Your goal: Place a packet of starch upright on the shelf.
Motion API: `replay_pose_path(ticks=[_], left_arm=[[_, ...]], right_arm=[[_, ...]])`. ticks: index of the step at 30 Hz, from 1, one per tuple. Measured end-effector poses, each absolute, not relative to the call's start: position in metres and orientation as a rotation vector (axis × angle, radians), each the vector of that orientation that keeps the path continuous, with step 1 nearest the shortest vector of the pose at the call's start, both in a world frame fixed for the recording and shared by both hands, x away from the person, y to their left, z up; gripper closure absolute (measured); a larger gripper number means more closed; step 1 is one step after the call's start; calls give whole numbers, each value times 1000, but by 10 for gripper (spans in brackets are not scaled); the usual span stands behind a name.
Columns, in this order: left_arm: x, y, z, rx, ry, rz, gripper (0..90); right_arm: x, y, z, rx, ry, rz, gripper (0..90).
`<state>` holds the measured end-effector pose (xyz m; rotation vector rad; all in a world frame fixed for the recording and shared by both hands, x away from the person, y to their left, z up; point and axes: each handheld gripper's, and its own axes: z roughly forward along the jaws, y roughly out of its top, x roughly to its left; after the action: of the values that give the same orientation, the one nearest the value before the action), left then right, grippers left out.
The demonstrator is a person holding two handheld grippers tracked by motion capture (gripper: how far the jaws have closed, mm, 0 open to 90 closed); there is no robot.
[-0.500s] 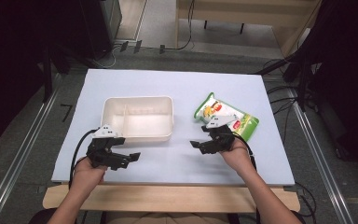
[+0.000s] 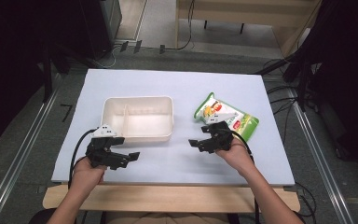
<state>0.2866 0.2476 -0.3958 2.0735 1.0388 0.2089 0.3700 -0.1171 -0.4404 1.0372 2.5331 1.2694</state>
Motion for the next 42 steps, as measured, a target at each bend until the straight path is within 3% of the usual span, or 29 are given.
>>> replay_pose_path(ticks=[18, 22, 36, 42], left_arm=[[286, 249, -395, 2065, 1044, 218, 147], [286, 248, -395, 2069, 1035, 217, 147], [286, 249, -394, 2067, 1036, 222, 147], [286, 249, -394, 2069, 1034, 223, 147]], right_arm=[[370, -118, -439, 1000, 2591, 1292, 188], [371, -118, -439, 998, 2596, 1289, 256], [373, -122, -438, 1007, 2573, 1300, 281], [375, -126, -438, 1013, 2557, 1306, 349]])
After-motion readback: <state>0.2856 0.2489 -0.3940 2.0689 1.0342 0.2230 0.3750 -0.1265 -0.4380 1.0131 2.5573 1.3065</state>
